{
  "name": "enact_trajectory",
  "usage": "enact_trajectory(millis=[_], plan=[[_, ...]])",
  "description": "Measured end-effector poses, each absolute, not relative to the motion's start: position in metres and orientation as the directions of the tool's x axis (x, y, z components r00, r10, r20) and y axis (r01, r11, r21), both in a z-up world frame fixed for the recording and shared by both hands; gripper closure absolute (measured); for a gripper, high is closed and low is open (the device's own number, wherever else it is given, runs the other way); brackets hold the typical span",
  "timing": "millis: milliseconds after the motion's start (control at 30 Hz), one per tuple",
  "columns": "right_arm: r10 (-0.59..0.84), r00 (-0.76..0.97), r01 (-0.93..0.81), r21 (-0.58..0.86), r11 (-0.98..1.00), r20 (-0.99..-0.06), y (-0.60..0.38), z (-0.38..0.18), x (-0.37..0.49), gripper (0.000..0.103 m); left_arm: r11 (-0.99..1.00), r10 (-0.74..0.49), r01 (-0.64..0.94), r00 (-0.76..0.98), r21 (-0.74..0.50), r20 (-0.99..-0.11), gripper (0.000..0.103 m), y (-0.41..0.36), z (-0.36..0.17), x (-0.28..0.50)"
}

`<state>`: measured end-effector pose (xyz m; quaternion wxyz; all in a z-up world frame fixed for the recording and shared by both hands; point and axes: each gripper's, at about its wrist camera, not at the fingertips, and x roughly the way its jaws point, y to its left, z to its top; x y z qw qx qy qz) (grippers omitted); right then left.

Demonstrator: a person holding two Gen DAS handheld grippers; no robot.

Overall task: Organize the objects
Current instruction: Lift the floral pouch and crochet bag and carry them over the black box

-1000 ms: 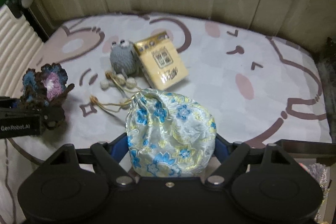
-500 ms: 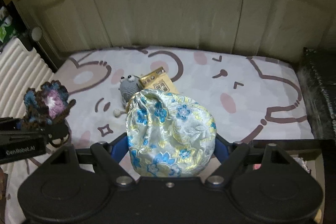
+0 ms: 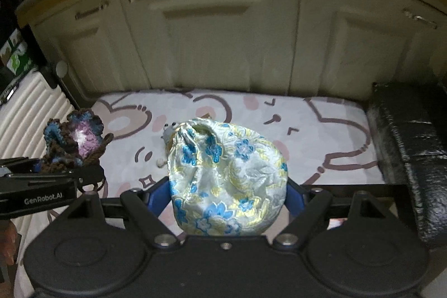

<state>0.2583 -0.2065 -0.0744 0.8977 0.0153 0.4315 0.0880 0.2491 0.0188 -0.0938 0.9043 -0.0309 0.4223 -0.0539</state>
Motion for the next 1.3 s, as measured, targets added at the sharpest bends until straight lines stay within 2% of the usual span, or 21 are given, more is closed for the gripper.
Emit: enact_trajectory(millis=[333, 667, 1033, 1300], plan=[[0.116, 0.664, -0.069, 0.095, 0.993, -0.739, -0.254, -0.048, 0.239, 0.020, 0.972, -0.235, 0.177, 0.666, -0.156, -0.708, 0.047, -0.022, -0.072, 0.241], [0.051, 0.676, 0.051, 0.116, 0.992, -0.735, -0.314, -0.048, 0.233, 0.020, 0.938, -0.341, 0.284, 0.640, -0.201, -0.689, 0.047, -0.074, -0.070, 0.236], [0.032, 0.570, 0.272, 0.225, 0.936, -0.821, -0.385, -0.101, 0.236, 0.020, 0.887, -0.455, 0.363, 0.580, -0.285, -0.676, 0.046, -0.120, -0.083, 0.230], [0.040, 0.515, 0.403, 0.282, 0.870, -0.857, -0.421, -0.144, 0.242, 0.020, 0.857, -0.491, 0.433, 0.518, -0.280, -0.700, 0.047, -0.161, -0.101, 0.234]])
